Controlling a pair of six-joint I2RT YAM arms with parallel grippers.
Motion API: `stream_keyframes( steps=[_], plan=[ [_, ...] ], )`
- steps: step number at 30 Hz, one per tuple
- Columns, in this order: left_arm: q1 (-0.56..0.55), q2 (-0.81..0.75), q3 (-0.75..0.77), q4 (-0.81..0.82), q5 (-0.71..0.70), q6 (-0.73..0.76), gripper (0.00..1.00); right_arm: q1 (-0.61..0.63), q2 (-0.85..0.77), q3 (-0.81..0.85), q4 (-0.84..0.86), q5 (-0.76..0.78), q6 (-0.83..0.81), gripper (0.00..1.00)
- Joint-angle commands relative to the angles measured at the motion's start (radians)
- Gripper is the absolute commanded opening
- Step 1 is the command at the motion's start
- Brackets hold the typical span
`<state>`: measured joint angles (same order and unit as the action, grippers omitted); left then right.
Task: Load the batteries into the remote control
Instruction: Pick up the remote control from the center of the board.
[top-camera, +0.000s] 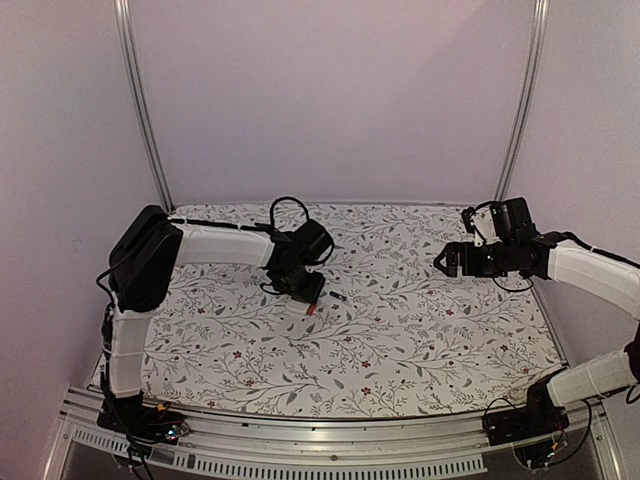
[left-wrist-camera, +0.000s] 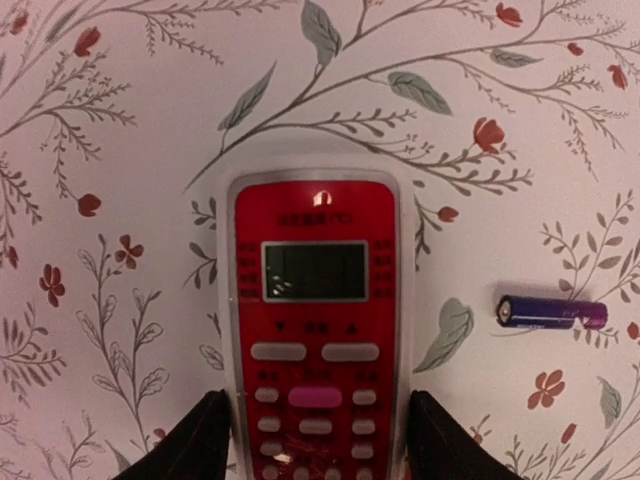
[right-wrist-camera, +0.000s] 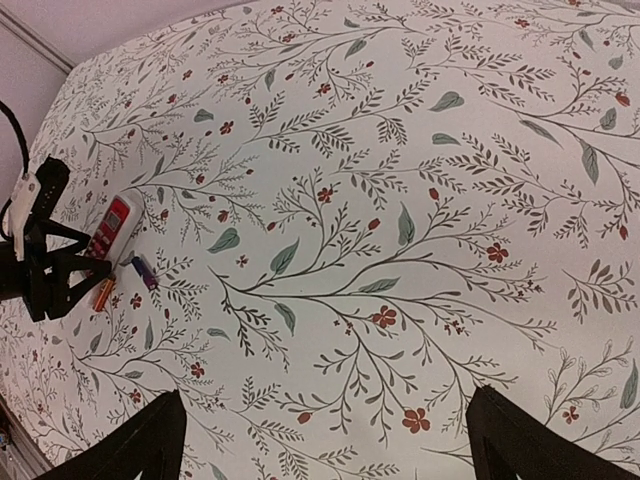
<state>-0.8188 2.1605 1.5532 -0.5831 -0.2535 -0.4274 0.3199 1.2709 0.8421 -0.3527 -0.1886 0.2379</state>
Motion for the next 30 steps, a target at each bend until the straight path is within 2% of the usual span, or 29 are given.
stream_keyframes(
  steps=[1, 9, 11, 14, 17, 24, 30],
  plan=[
    [0.034, 0.019, 0.018, -0.032, -0.017, -0.029, 0.58, 0.005, -0.018, -0.004, -0.021, 0.01, -0.012, 0.99],
    [0.099, -0.035, -0.077, -0.007, -0.012, -0.002, 0.54, 0.006, -0.012, -0.002, -0.024, 0.01, -0.014, 0.99],
    [0.116, -0.061, -0.115, 0.009, 0.014, 0.014, 0.58, 0.006, -0.009, 0.001, -0.023, 0.004, -0.014, 0.99],
    [0.122, -0.089, -0.157, 0.015, 0.011, 0.031, 0.73, 0.005, 0.0, 0.008, -0.023, -0.01, -0.007, 0.99],
    [0.124, -0.105, -0.185, 0.011, 0.01, 0.03, 0.76, 0.006, 0.01, 0.017, -0.027, -0.031, -0.009, 0.99],
    [0.13, -0.139, -0.247, 0.022, 0.04, 0.024, 0.67, 0.006, -0.002, 0.028, -0.031, -0.082, -0.02, 0.99],
    [0.139, -0.205, -0.259, 0.03, 0.085, 0.072, 0.51, 0.018, -0.029, 0.021, -0.028, -0.13, -0.033, 0.99]
  ],
)
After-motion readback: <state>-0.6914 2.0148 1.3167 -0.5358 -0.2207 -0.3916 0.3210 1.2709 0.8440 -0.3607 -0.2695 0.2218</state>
